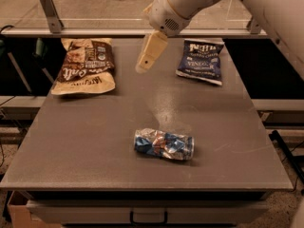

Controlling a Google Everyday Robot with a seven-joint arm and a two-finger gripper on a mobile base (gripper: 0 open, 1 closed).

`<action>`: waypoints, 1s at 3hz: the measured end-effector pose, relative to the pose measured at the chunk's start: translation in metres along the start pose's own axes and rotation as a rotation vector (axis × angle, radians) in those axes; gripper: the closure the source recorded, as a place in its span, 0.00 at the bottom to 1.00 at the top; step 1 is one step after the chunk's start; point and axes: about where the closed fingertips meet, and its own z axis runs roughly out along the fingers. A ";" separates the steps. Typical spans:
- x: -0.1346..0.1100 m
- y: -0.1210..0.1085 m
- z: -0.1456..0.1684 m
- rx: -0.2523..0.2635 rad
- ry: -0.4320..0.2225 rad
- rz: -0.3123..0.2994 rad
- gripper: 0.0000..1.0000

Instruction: Move brown chip bag near blue chip bag

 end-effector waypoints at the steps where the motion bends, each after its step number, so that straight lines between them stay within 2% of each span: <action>1: -0.017 -0.028 0.051 -0.001 -0.096 0.028 0.00; 2: -0.027 -0.051 0.104 0.001 -0.174 0.119 0.00; 3: -0.037 -0.063 0.144 0.008 -0.219 0.252 0.00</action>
Offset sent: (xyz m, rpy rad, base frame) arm 0.1243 0.1207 -0.0692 0.3409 0.1183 -0.1190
